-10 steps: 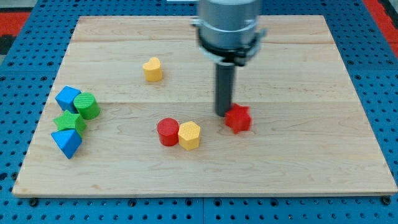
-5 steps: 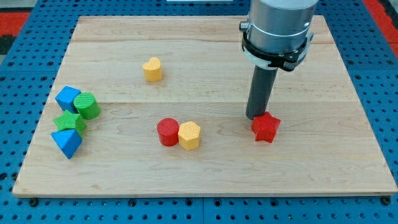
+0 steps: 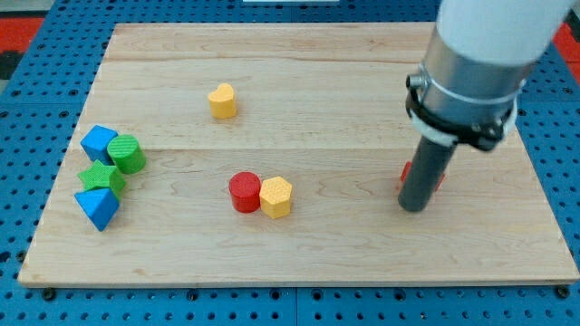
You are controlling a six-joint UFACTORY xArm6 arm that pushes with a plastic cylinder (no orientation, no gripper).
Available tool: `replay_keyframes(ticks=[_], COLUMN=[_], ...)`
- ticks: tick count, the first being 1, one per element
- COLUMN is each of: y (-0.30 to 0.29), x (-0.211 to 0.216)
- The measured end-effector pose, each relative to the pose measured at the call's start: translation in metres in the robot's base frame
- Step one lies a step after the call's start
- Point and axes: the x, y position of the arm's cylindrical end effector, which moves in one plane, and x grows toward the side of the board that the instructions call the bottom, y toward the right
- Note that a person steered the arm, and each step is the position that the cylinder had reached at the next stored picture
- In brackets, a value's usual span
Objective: Move the red star towards the center right of the board
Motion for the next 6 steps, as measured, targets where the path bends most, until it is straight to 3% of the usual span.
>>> replay_keyframes(ticks=[1,2,3,4,5,6], y=[0.039,0.051,0.031,0.032,0.006,-0.077], x=[-0.026,-0.022,-0.07,-0.074,0.018,0.099])
